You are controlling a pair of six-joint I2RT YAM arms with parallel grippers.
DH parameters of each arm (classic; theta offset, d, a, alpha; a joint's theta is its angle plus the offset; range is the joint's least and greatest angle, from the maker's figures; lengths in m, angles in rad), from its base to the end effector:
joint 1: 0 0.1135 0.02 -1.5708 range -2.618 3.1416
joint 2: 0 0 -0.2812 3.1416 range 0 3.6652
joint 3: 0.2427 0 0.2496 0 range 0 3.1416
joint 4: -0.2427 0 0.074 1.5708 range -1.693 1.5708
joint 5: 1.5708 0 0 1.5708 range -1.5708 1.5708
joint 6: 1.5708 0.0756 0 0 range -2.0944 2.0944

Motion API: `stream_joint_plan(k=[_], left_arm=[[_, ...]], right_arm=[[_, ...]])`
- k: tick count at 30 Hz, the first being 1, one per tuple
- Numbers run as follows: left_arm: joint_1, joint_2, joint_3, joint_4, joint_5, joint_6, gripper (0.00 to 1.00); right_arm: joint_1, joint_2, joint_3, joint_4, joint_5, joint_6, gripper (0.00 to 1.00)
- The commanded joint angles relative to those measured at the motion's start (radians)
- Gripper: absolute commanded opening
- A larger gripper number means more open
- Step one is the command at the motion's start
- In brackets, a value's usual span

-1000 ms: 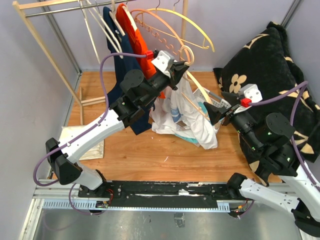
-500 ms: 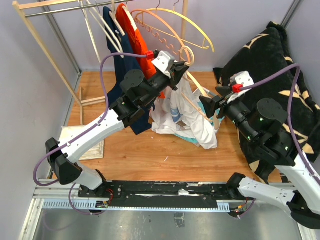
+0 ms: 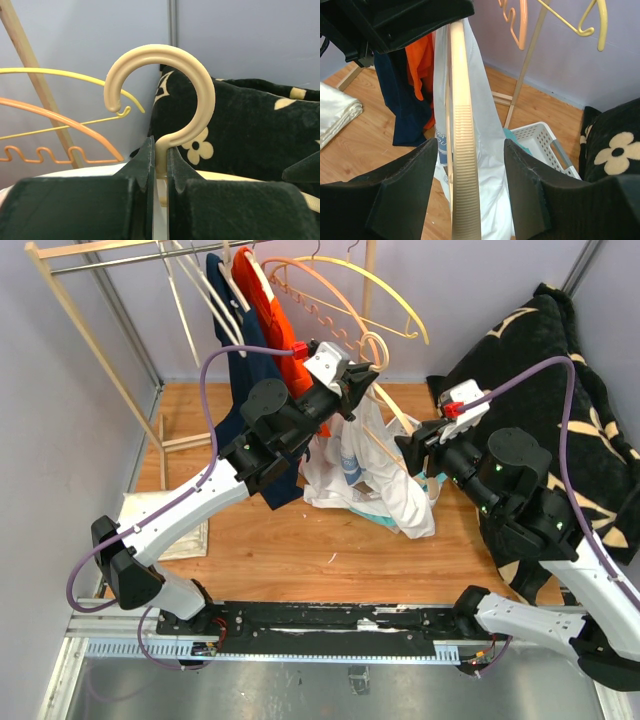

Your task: Remove the t-shirt from the hanger

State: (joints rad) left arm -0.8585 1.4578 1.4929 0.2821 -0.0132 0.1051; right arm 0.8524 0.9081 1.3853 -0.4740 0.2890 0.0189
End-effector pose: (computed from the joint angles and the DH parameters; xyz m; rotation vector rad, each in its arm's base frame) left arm 0.2429 -0.2797 0.5080 0.5826 1.1393 -0.6421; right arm 0.1354 0.1222 0.5002 -0.4258 1.5279 0.4574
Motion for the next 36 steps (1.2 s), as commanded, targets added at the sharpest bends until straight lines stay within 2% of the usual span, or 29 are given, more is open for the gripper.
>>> stream_joint_plan(k=[1, 23, 36], left_arm=[[0.004, -0.017, 0.021, 0.043, 0.004, 0.009, 0.00], [0.003, -0.028, 0.024, 0.060, 0.043, -0.011, 0.01], [0.003, -0.048, 0.006, 0.079, 0.044, -0.019, 0.01]], right_arm=[[0.010, -0.006, 0.013, -0.004, 0.024, 0.019, 0.56], [0.001, 0.059, 0.019, 0.023, 0.022, 0.003, 0.53], [-0.016, 0.077, 0.014, 0.044, 0.006, 0.007, 0.33]])
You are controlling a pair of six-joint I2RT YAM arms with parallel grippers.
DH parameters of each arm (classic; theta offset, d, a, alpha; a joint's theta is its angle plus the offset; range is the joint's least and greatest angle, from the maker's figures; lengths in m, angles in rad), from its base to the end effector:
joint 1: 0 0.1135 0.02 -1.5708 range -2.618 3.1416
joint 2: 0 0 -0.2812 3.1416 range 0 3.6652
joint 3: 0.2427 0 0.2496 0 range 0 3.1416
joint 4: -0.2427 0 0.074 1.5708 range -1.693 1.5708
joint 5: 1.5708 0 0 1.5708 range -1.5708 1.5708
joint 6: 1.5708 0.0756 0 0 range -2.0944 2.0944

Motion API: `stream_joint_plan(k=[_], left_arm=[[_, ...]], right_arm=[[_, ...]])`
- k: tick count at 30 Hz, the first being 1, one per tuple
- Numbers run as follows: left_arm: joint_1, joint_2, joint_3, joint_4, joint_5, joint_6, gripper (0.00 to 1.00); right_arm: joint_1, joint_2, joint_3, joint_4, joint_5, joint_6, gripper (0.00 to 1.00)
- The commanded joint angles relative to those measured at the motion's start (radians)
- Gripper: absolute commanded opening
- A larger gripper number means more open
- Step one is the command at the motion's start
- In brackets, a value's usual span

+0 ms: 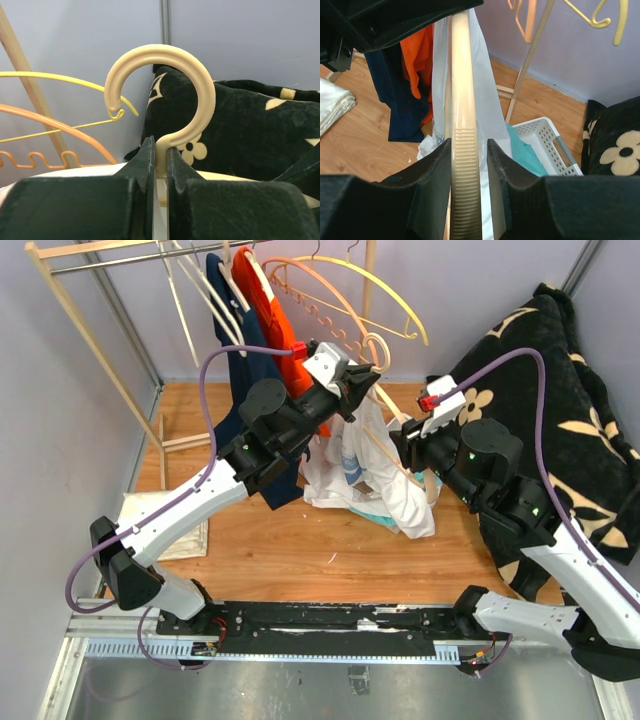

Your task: Remove the t-shirt from the hanger

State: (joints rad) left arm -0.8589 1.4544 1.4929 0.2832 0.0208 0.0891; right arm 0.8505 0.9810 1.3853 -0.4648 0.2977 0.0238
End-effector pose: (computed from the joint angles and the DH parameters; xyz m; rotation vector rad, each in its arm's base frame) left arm 0.2399 -0.2804 0.5094 0.5997 1.1287 -0.6780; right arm 0.1544 0.1423 0.4888 -0.4439 1.5848 0.4280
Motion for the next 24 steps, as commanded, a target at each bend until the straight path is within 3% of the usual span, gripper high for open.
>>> stream_joint_plan(k=[1, 18, 20, 24], left_arm=[[0.003, -0.046, 0.005, 0.080, 0.010, -0.003, 0.01], [0.003, -0.055, -0.022, 0.088, -0.012, 0.004, 0.01], [0.003, -0.052, -0.018, 0.085, -0.016, 0.007, 0.06], [0.003, -0.043, 0.002, 0.077, -0.011, 0.006, 0.28]], right_arm=[[-0.015, 0.004, 0.012, 0.036, -0.005, 0.003, 0.32], [-0.025, -0.024, -0.025, 0.084, 0.003, -0.002, 0.06], [-0.025, -0.028, -0.030, 0.090, 0.005, -0.006, 0.02], [-0.025, -0.035, -0.039, 0.096, 0.011, -0.013, 0.01]])
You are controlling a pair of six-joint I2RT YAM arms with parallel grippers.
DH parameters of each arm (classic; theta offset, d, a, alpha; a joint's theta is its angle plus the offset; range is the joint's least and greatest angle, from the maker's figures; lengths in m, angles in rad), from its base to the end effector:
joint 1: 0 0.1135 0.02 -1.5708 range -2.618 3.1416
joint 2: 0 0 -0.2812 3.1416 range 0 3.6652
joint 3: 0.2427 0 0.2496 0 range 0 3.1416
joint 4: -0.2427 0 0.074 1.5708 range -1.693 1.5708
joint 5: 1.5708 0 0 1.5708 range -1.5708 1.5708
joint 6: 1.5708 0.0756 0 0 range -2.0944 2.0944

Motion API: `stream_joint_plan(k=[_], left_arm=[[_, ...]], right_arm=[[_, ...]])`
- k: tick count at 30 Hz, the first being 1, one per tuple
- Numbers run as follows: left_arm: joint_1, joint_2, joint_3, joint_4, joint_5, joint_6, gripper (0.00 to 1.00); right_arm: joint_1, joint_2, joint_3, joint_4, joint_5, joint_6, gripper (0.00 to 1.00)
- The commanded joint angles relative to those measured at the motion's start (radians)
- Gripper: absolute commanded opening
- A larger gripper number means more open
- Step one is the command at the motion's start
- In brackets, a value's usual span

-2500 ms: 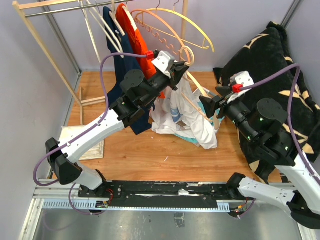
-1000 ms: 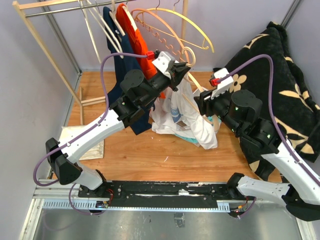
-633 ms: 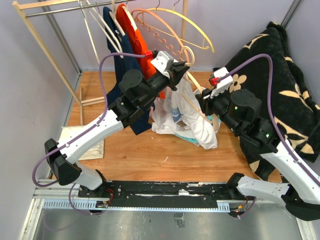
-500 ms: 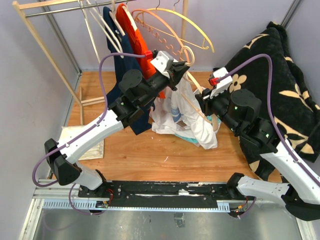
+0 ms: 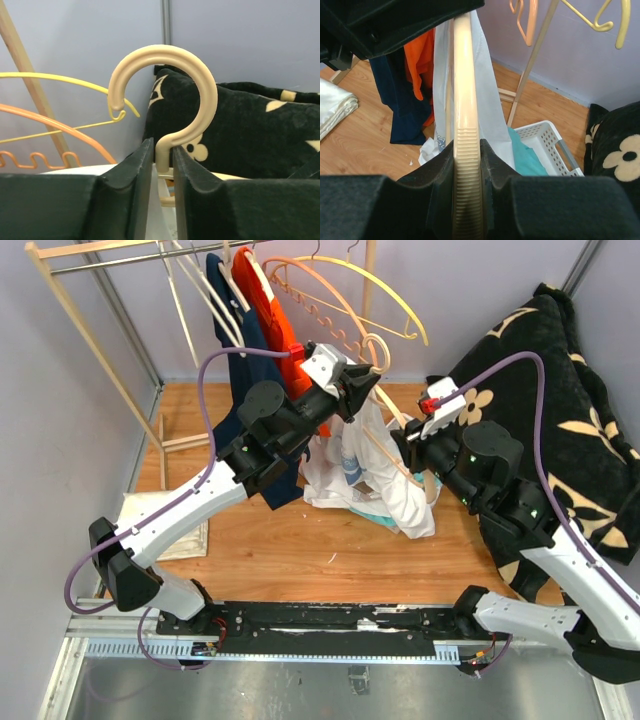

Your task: Remove the t-shirt from the hanger

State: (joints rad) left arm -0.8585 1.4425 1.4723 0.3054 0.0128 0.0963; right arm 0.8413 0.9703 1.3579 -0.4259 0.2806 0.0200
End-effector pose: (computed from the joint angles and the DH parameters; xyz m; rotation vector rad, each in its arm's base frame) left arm 0.2383 -0.2774 0.5088 0.5906 1.1168 -0.6688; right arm 0.1551 0.1421 0.4870 -0.4422 1.5640 0.4404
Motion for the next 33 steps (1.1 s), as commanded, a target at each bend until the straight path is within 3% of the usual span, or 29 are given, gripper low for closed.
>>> stream_joint_plan(k=[1, 4, 8, 18, 33], left_arm=[[0.003, -0.030, 0.028, 0.053, 0.000, -0.001, 0.34], [0.003, -0.034, 0.031, 0.048, 0.009, -0.002, 0.47], [0.003, -0.058, 0.008, 0.047, 0.021, -0.004, 0.55], [0.003, -0.148, -0.145, 0.047, -0.014, -0.019, 0.59], [0.003, 0.013, -0.101, 0.031, 0.007, -0.068, 0.58]], right_arm=[[-0.017, -0.029, -0.014, 0.061, 0.031, -0.011, 0.01], [-0.017, -0.041, -0.027, 0.073, 0.045, -0.016, 0.01], [-0.019, -0.054, -0.036, 0.082, 0.070, -0.023, 0.01], [-0.021, -0.115, -0.064, 0.126, 0.096, -0.063, 0.01], [-0.021, -0.159, -0.059, 0.130, 0.070, -0.071, 0.01]])
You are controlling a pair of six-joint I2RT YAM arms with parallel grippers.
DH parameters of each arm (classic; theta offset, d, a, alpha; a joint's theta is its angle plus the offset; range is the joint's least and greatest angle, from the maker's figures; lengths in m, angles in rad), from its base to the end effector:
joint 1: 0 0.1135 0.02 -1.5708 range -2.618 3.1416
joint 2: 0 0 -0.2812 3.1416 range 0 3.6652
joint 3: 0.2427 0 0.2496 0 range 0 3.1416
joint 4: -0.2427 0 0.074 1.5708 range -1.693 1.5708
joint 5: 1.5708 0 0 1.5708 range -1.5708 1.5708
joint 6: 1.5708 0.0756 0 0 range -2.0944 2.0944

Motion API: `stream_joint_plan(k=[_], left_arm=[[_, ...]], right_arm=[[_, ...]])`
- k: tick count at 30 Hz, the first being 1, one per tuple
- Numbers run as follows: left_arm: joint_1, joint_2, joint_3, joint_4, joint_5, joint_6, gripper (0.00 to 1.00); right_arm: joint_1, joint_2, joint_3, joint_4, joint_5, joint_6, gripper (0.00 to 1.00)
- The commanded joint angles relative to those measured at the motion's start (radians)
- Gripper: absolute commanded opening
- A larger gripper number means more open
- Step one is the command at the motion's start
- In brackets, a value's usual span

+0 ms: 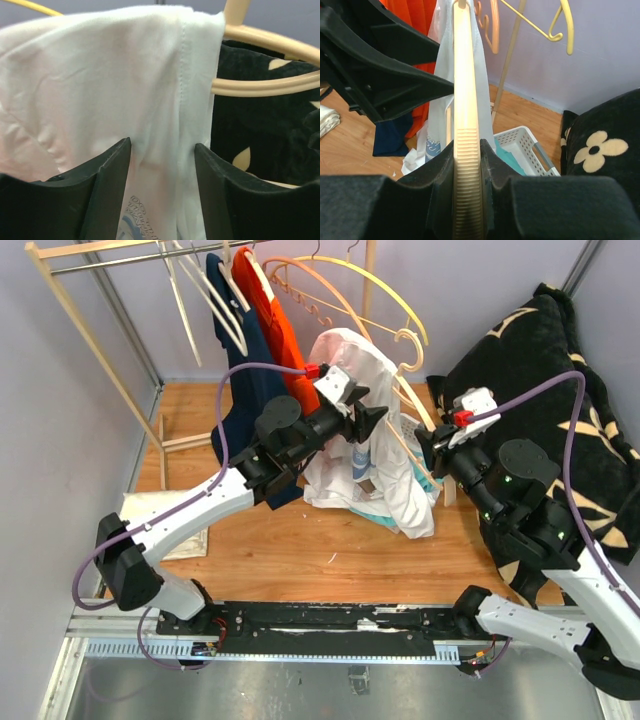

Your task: Remove the t-shirt from the hanger

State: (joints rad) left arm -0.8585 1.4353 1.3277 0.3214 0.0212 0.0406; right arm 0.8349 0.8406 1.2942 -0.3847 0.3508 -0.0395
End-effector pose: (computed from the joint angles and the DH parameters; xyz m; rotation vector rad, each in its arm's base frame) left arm 0.2442 -0.2853 0.4575 0.6213 1.2455 -0.7000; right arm 0.1324 0.1075 0.4931 -0.3748 1.4706 0.3751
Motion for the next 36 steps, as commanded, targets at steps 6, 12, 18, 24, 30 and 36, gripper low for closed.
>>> stream_joint_plan(k=[6, 12, 18, 24, 30, 36], left_arm=[[0.003, 0.033, 0.068, 0.021, -0.050, -0.019, 0.12], [0.003, 0.019, 0.084, 0.033, -0.127, -0.028, 0.00], [0.003, 0.041, 0.177, 0.012, -0.350, -0.032, 0.01], [0.015, 0.145, 0.355, -0.067, -0.452, 0.025, 0.00], [0.044, 0.232, 0.449, -0.133, -0.474, 0.021, 0.00], [0.053, 0.252, 0.498, -0.143, -0.401, 0.014, 0.00]], right_arm=[[-0.015, -0.043, -0.003, 0.083, 0.003, -0.012, 0.01], [-0.015, -0.066, -0.014, 0.074, 0.013, -0.015, 0.01], [-0.014, -0.125, -0.040, 0.047, 0.028, -0.018, 0.01], [-0.014, -0.243, -0.078, 0.005, 0.013, -0.032, 0.01], [-0.015, -0.371, -0.088, -0.065, 0.001, -0.037, 0.01], [-0.014, -0.431, -0.071, -0.117, 0.050, -0.040, 0.01]])
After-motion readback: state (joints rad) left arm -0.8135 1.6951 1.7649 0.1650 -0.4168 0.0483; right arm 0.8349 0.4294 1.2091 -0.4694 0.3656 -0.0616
